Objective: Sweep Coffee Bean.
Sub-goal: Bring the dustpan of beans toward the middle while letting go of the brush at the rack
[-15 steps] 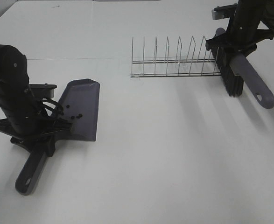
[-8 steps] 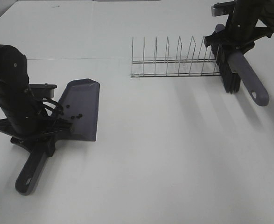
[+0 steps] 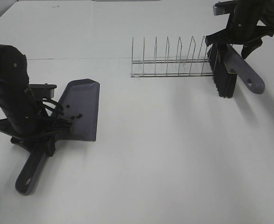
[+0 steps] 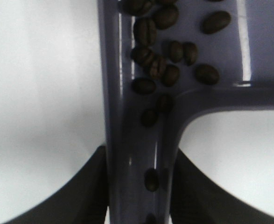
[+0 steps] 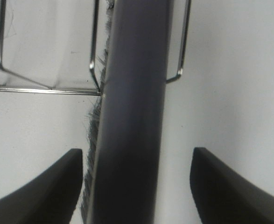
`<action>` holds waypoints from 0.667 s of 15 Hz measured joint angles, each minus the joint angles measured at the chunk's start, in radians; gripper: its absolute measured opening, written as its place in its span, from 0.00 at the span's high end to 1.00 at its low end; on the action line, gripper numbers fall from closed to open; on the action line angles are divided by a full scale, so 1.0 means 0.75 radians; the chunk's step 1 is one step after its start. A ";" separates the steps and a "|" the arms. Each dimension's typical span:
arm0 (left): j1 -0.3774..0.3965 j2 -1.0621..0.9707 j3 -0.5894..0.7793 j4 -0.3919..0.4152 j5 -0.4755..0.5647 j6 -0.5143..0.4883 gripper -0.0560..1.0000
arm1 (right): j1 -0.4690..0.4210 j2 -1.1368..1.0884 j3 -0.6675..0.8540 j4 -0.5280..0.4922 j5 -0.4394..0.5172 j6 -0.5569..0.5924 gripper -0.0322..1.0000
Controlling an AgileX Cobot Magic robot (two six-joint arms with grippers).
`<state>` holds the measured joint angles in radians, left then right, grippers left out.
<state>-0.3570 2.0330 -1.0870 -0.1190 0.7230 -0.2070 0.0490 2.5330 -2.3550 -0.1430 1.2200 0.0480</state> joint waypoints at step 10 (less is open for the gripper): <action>-0.001 -0.001 -0.029 -0.041 -0.003 0.000 0.64 | 0.000 -0.312 0.007 0.112 -0.001 0.035 0.43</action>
<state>-0.3580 2.0320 -1.1090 -0.1500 0.7210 -0.2070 0.0490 2.2990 -2.3500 -0.0590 1.2190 0.0740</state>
